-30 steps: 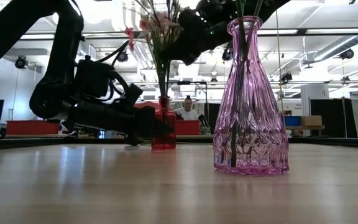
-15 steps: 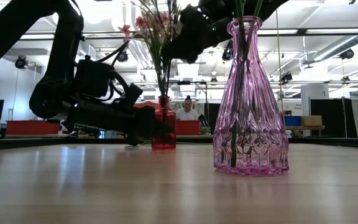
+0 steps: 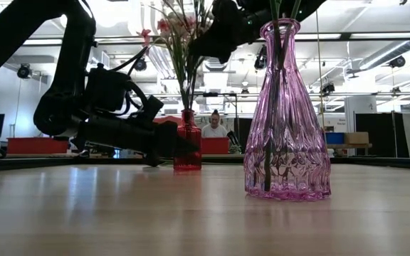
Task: Sort flowers into vase by color
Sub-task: Put the pink flowers into the red vase
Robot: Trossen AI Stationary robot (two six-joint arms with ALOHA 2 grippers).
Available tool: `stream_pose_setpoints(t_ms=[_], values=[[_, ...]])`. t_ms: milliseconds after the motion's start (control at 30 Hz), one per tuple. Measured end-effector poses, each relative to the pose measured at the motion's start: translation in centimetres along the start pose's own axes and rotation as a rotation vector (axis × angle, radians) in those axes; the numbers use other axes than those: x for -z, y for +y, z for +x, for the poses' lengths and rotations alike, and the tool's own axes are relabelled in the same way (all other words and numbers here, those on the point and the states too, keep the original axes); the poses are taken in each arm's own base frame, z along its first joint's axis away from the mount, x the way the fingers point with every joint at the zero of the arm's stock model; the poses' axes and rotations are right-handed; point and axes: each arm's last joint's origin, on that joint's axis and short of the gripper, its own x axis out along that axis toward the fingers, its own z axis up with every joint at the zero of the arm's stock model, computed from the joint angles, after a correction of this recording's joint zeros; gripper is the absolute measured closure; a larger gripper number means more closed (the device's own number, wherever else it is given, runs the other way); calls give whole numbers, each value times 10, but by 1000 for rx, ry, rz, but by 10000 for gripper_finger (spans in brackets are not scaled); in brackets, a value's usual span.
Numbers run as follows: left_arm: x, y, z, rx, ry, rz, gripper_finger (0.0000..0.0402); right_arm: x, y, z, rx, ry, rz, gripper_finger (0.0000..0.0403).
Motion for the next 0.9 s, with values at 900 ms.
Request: stream_pose_setpoints(t_ms=[900], values=[[0, 0, 0, 8, 1, 6, 92, 26, -4, 26, 2, 84, 27, 393]])
